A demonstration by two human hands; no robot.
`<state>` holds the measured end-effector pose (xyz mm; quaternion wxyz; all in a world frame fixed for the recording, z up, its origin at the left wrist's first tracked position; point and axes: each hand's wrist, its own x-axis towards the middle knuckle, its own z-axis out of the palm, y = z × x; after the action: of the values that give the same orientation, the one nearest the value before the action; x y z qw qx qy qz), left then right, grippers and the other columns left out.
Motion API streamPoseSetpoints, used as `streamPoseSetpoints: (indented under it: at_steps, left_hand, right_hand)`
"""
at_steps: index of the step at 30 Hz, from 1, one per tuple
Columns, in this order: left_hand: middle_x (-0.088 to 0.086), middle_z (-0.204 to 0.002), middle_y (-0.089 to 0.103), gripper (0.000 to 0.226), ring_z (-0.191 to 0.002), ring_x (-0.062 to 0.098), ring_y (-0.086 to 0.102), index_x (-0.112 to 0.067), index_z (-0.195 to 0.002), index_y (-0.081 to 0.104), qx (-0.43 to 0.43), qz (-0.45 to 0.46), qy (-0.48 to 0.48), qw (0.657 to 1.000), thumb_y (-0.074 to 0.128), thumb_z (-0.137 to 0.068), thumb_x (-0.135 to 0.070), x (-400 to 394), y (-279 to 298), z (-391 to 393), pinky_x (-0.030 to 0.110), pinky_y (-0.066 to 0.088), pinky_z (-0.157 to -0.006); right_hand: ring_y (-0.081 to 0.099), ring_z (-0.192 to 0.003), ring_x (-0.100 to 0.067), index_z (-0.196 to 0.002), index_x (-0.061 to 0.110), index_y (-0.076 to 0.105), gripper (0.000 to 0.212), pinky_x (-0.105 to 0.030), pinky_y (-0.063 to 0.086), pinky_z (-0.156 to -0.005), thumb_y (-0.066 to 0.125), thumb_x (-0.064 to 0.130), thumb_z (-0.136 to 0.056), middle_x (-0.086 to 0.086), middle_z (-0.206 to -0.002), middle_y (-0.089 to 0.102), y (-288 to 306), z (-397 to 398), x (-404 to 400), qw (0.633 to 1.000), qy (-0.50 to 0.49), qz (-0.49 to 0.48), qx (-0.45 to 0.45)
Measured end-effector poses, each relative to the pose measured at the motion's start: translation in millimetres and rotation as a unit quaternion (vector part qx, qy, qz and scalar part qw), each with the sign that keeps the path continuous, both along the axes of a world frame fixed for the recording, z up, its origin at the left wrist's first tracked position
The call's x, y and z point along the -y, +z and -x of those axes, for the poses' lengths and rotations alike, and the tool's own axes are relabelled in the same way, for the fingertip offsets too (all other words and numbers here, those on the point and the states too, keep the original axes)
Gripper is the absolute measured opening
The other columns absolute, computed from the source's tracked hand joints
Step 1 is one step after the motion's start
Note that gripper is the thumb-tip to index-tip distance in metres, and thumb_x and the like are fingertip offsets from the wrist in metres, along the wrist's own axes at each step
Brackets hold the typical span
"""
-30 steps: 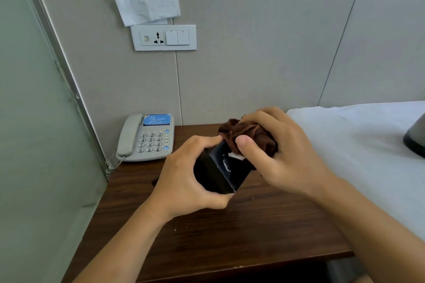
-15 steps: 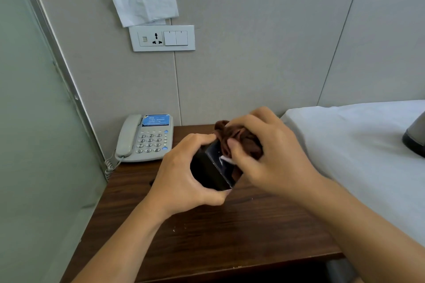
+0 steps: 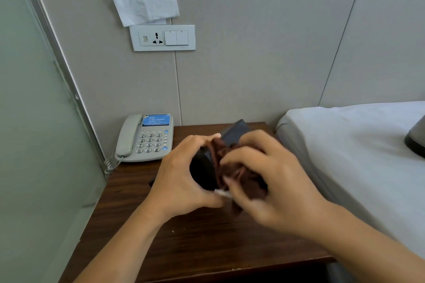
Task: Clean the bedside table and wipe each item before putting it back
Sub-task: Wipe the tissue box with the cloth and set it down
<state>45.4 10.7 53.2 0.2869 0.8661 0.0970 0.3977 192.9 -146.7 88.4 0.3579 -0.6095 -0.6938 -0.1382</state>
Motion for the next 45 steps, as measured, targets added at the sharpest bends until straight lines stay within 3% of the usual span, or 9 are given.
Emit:
streamPoseSetpoints:
  at_steps: [3,8,13,18,25,31,37,42,45]
  left_hand:
    - [-0.016,-0.120,0.064,0.095,-0.114,0.009,0.064,-0.042,-0.134,0.056,0.000,-0.001,0.004,1.000,0.095,-0.047,-0.041,-0.6,-1.2,-0.9,0.025,0.051,-0.095]
    - [-0.016,-0.119,0.064,0.099,-0.109,0.011,0.066,-0.036,-0.136,0.056,0.001,-0.013,0.037,0.999,0.101,-0.048,-0.034,1.4,-3.3,-5.0,0.027,0.054,-0.089]
    - [-0.017,-0.111,0.063,0.086,-0.101,0.009,0.065,-0.046,-0.124,0.055,-0.004,-0.012,0.010,1.000,0.094,-0.048,-0.038,3.1,-1.7,-2.8,0.021,0.050,-0.079]
    - [-0.019,-0.127,0.060,0.100,-0.114,0.002,0.062,-0.042,-0.137,0.051,-0.022,-0.034,0.028,0.999,0.099,-0.049,-0.041,6.0,-6.6,-8.4,0.017,0.051,-0.088]
    - [-0.019,-0.116,0.062,0.090,-0.109,0.004,0.063,-0.049,-0.132,0.050,-0.005,-0.026,0.006,1.000,0.089,-0.051,-0.050,5.5,-3.3,-5.7,0.017,0.049,-0.087]
    - [-0.021,-0.123,0.058,0.100,-0.113,0.006,0.062,-0.039,-0.139,0.050,-0.013,-0.056,0.010,0.998,0.099,-0.051,-0.040,2.9,-11.5,-4.1,0.024,0.053,-0.088]
    - [-0.015,-0.105,0.058,0.073,-0.091,0.010,0.062,-0.038,-0.115,0.055,0.032,-0.039,-0.014,0.999,0.092,-0.052,-0.038,2.6,-10.8,-5.4,0.026,0.048,-0.073]
    - [-0.011,-0.122,0.057,0.099,-0.109,0.014,0.062,-0.026,-0.140,0.053,0.025,-0.056,-0.009,0.998,0.098,-0.052,-0.033,1.5,-15.5,-4.6,0.024,0.051,-0.088]
    - [-0.012,-0.127,0.054,0.100,-0.116,0.017,0.060,-0.027,-0.143,0.050,0.042,-0.066,-0.014,0.997,0.095,-0.055,-0.037,0.7,-18.1,-3.7,0.037,0.053,-0.091]
  right_hand:
    - [0.058,-0.094,-0.015,-0.106,0.025,0.069,0.022,-0.031,0.052,-0.077,0.068,0.036,-0.087,0.004,-0.107,0.055,5.3,-0.4,0.3,1.000,0.020,0.011,0.014]
    - [0.057,-0.090,-0.010,-0.109,0.027,0.062,0.027,-0.034,0.052,-0.075,0.059,0.044,-0.088,0.010,-0.099,0.057,13.4,-18.0,-21.7,0.995,-0.091,-0.025,-0.039]
    - [0.058,-0.094,-0.013,-0.111,0.021,0.064,0.026,-0.026,0.049,-0.078,0.069,0.035,-0.090,0.008,-0.104,0.058,5.7,-2.4,-5.1,1.000,-0.003,0.003,-0.003]
    - [0.055,-0.091,-0.007,-0.109,0.023,0.063,0.025,-0.031,0.047,-0.079,0.066,0.038,-0.089,0.009,-0.100,0.059,5.0,-29.4,-22.8,0.988,-0.131,-0.038,-0.074]
    - [0.060,-0.091,-0.019,-0.108,0.018,0.067,0.025,-0.034,0.051,-0.075,0.069,0.035,-0.090,0.006,-0.104,0.058,-3.9,4.4,3.3,1.000,0.005,-0.017,-0.008]
    - [0.053,-0.084,-0.004,-0.100,0.026,0.062,0.017,-0.025,0.041,-0.070,0.067,0.038,-0.089,0.011,-0.093,0.056,3.7,-34.8,-25.1,0.983,-0.146,-0.038,-0.102]
    - [0.058,-0.091,-0.015,-0.108,0.024,0.064,0.027,-0.032,0.051,-0.073,0.063,0.041,-0.088,0.007,-0.101,0.054,-0.4,19.4,-3.3,0.998,-0.040,-0.027,-0.035]
    - [0.055,-0.083,-0.009,-0.098,0.026,0.060,0.023,-0.031,0.045,-0.070,0.061,0.046,-0.086,0.007,-0.094,0.057,4.9,-33.5,-27.4,0.981,-0.157,-0.033,-0.111]
    - [0.062,-0.081,-0.013,-0.094,0.021,0.065,0.017,-0.039,0.052,-0.071,0.067,0.038,-0.092,0.004,-0.086,0.066,3.5,-66.9,-31.2,0.967,-0.185,-0.004,-0.175]
